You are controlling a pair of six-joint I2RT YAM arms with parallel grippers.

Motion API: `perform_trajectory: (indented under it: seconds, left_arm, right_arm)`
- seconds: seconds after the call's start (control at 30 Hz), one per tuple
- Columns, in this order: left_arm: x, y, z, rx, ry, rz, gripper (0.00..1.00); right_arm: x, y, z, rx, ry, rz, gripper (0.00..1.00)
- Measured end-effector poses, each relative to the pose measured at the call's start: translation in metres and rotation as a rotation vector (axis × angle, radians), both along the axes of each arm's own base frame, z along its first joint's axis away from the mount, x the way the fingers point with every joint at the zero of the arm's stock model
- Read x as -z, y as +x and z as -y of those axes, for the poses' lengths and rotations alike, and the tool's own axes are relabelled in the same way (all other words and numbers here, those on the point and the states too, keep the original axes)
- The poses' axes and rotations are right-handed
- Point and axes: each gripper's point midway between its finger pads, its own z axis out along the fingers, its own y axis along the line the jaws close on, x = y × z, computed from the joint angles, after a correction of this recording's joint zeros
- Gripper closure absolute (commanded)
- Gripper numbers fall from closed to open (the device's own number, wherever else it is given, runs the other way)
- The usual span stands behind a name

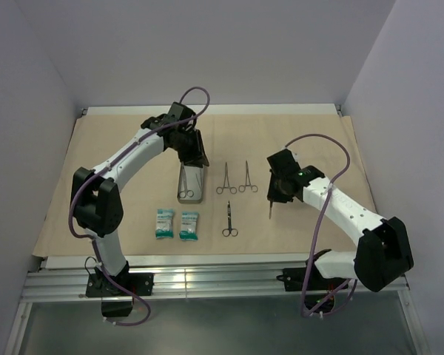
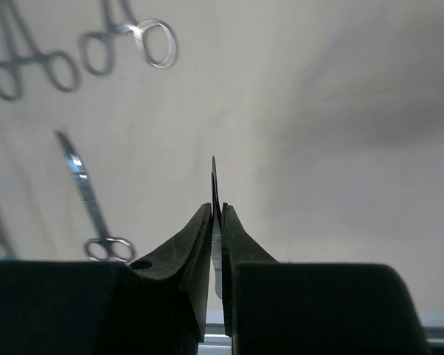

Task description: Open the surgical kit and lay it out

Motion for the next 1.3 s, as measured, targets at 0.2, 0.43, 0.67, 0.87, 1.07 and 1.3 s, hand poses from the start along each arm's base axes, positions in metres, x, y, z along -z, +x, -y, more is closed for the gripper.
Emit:
perform_trajectory:
  seconds: [0.2,0.43,0.67,0.87,1.07,1.3]
  left_arm:
    - [0.026,-0.020,0.000,0.067,-0.018,-0.057,0.65]
    - [0.020,-0.017,0.005,0.110,-0.043,-0.020,0.66]
    - [0.019,-0.015,0.004,0.118,-0.050,-0.011,0.67]
    - [0.019,-0.012,-0.002,0.114,-0.048,-0.006,0.67]
    - [0.021,-0.008,-0.009,0.099,-0.050,-0.014,0.66]
    - [0.020,-0.006,-0.009,0.099,-0.068,-0.013,0.66]
  right_arm:
    - [0.041,-0.023,0.031,0.040,-0.087,-0.143,0.91]
    - [0.060,-0.032,0.063,0.087,-0.253,-0.235,0.88]
    - [0.069,-0.029,0.077,0.099,-0.361,-0.284,0.81]
    - [0.073,-0.027,0.070,0.068,-0.387,-0.300,0.72]
    - [0.069,-0.023,0.060,0.042,-0.372,-0.278,0.70]
    - [0.058,-0.020,0.056,0.048,-0.338,-0.239,0.79]
